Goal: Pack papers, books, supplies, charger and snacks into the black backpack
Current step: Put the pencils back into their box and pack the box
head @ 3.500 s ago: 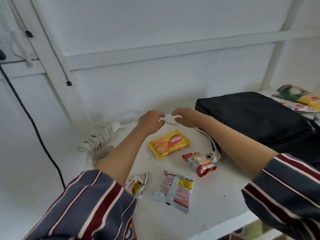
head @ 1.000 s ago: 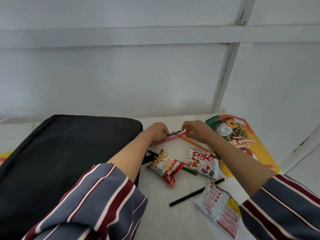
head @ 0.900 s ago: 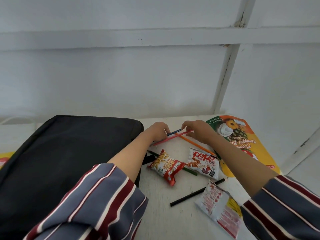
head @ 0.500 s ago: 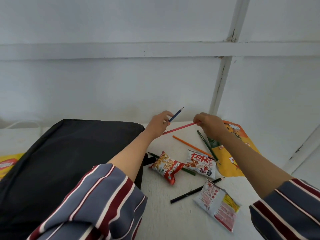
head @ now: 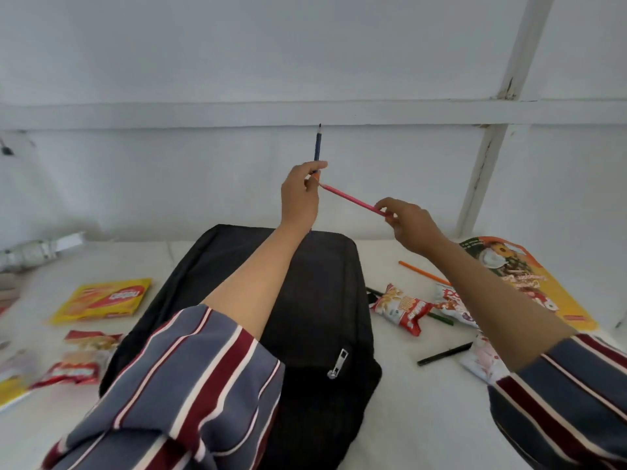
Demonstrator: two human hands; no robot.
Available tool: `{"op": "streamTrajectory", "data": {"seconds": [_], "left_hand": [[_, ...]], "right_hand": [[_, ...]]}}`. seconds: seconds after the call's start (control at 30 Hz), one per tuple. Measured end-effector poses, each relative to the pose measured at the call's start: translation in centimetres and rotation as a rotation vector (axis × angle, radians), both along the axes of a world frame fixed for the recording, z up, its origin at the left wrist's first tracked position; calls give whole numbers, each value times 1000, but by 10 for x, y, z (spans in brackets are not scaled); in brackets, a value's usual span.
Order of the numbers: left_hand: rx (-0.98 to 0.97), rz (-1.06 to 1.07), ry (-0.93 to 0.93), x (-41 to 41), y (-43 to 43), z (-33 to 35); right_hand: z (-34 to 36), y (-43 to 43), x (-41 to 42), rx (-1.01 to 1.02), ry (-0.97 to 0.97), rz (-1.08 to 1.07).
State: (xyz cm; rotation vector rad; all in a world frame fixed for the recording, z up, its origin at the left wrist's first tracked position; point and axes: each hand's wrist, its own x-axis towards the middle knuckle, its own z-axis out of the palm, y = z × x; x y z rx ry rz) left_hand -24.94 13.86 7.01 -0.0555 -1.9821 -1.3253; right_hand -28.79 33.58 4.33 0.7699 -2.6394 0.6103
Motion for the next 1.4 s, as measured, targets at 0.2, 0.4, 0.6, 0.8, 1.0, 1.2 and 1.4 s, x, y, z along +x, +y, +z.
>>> {"op": "streamTrajectory", "data": {"seconds": [0.2, 0.4, 0.6, 0.8, 1.0, 1.2, 1.4], "left_hand": [[23, 160, -81, 77, -130, -6], [-101, 250, -225, 160, -252, -20], [-91, 277, -429, 229, -352, -42], [85, 255, -624, 254, -432, -65], [52, 295, -646, 264, -510, -67], [47, 303, -693, 272, -579, -82], [34, 193, -713, 259, -616, -96]], "right_hand": [[11, -119, 57, -30, -157, 74], [25, -267, 123, -198, -242, 249], [10, -404, 174, -229, -433, 359], [-13, -502, 190, -239, -615, 474], [-29, -580, 182, -309, -800, 565], [-61, -640, 189, -319, -721, 605], [-84, -683, 198, -341, -619, 552]]}}
